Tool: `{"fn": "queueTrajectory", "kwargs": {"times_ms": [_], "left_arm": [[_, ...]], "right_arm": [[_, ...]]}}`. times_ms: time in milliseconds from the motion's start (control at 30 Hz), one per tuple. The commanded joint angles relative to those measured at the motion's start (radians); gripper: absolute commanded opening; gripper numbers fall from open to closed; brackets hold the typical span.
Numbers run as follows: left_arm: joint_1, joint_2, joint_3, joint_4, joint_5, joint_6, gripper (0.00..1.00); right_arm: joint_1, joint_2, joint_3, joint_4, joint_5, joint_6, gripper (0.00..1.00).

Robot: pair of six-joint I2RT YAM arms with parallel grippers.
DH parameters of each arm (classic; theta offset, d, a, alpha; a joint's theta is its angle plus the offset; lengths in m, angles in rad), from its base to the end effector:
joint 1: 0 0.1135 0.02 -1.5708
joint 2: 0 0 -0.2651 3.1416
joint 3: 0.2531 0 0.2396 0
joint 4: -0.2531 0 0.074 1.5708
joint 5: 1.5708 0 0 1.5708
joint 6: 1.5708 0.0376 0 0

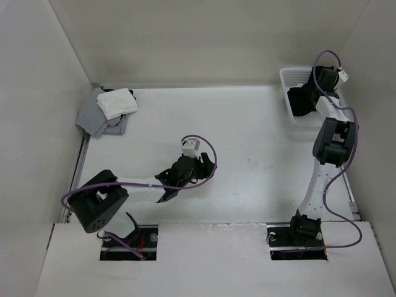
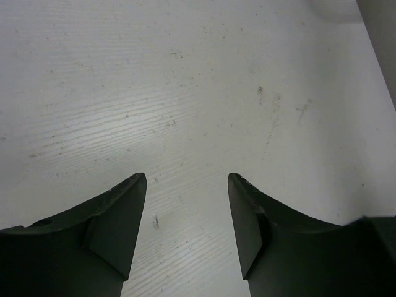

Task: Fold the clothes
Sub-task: Grab the tank top from the pile

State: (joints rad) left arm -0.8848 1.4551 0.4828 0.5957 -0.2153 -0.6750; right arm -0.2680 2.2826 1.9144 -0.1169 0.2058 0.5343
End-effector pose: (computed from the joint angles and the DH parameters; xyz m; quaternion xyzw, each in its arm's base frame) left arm 0.1789 -0.2059 0.1783 0.0260 0.8240 -0.3299 0.4599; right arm 0.5083 -0.1475 0.2350 0.3814 0.7634 -0.0190 0.5210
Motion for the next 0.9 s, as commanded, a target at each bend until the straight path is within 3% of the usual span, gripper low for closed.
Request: {"fn": "queueTrajectory", "kwargs": {"times_ms": [0,333,367,433,500,700,833,867], "left_arm": [[0.016,-0.010,0.007,0.081,0.027,0.015,0.54],[0.088,-0.022,-0.023,0.128,0.063,-0.021,0.54],[0.096,-0.024,-0.027,0.131,0.068,-0.026,0.54],[0.109,-0.025,-0.033,0.141,0.071,-0.037,0.54],[0.117,-0.025,-0.038,0.148,0.073,-0.041,0.54],[0.119,-0.006,-0.030,0.153,0.085,-0.046,0.54],[0.119,-0.004,-0.030,0.154,0.093,-0.049,0.54],[0.119,-0.009,-0.030,0.154,0.093,-0.049,0.54]], "right_arm": [[-0.020,0.069,0.152,-0.039,-0.008,-0.005,0.50],[-0.021,0.314,0.493,-0.232,0.055,0.009,0.47],[-0.021,0.336,0.523,-0.254,0.050,0.010,0.45],[-0.021,0.367,0.564,-0.274,0.037,0.013,0.25],[-0.021,0.330,0.510,-0.233,0.038,0.036,0.02],[-0.012,-0.012,0.094,0.179,0.001,0.059,0.00],[0.020,-0.251,-0.063,0.272,-0.019,0.061,0.00],[0.041,-0.376,-0.145,0.305,-0.026,0.056,0.00]]}}
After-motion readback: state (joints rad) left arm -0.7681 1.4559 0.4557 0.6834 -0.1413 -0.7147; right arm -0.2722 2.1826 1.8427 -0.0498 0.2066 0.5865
